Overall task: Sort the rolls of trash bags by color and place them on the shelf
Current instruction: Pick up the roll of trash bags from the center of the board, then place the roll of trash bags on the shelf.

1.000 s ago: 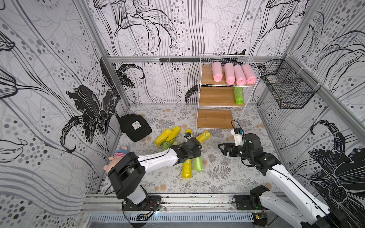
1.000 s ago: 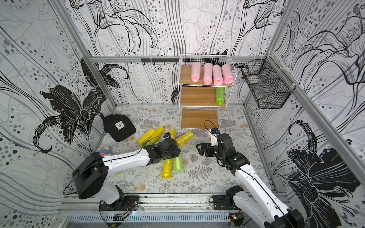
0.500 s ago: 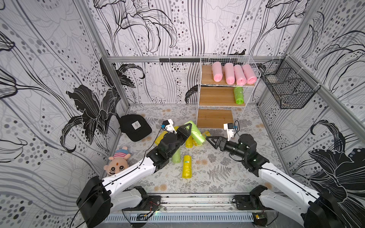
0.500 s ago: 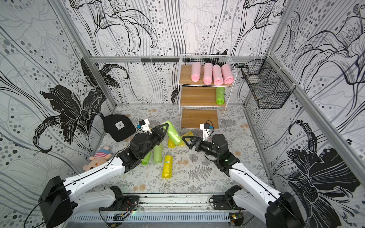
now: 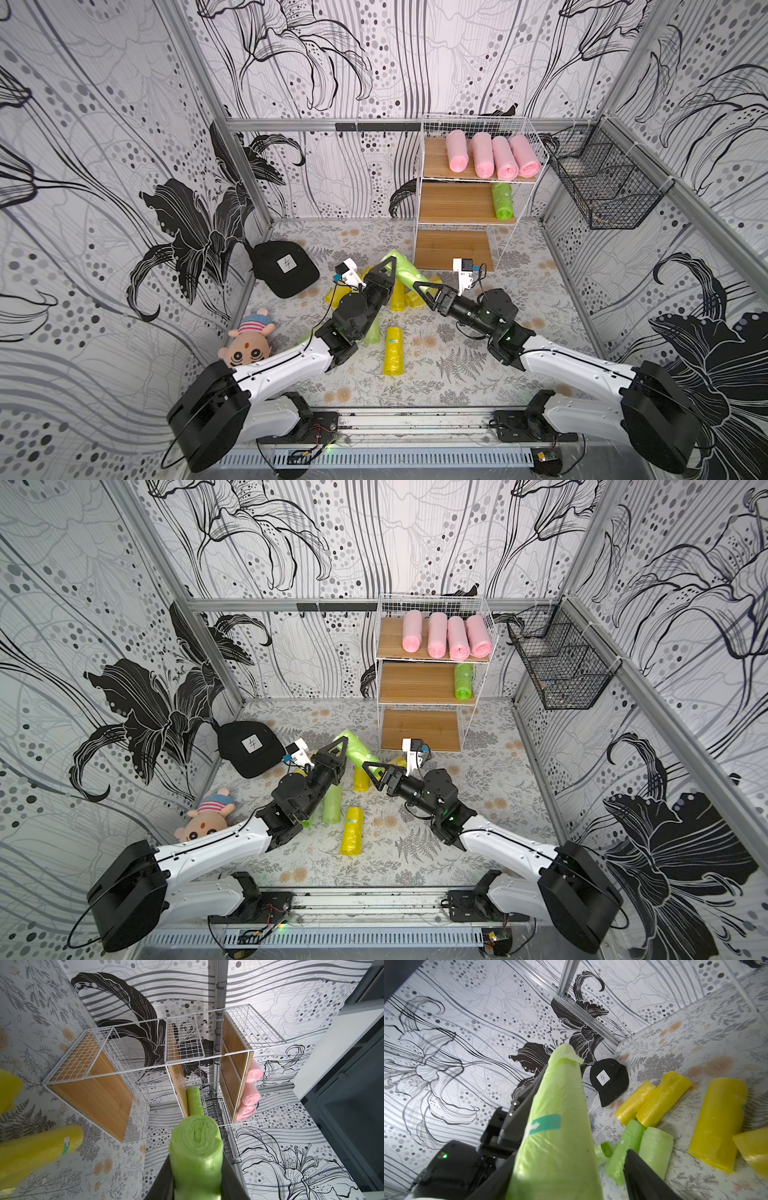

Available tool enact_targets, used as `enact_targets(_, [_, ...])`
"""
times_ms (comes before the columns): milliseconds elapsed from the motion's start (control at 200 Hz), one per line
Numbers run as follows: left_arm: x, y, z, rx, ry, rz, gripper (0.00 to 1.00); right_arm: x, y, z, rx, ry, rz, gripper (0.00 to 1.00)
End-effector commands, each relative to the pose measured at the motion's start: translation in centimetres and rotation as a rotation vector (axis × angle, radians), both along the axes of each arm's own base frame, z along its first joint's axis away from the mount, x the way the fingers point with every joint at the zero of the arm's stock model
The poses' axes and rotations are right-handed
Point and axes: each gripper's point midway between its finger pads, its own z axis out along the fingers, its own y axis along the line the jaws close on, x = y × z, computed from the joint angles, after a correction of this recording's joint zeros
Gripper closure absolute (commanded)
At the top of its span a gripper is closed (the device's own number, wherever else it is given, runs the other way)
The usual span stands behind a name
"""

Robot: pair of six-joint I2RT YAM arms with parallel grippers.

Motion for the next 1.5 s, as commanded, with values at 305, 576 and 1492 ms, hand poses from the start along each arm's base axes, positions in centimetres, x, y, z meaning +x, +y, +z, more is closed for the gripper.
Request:
enact_targets(305, [-0.5, 0.4, 2.6, -0.153, -0.082, 0.003, 0.81, 1.0, -0.6, 4.7, 0.107, -0.125, -0.089, 0.34])
enact_targets(576, [-0.2, -0.1, 2.1, -0.152, -0.074, -0.010, 0.74, 1.0, -0.9, 5.7, 0.106, -0.148, -0.102, 0.58])
enact_targets(1492, [0.7, -1.6, 0.3, 0.495, 0.042, -0.121, 0.27, 10.2, -16.3, 10.8, -0.685, -0.342, -0.832, 0.69])
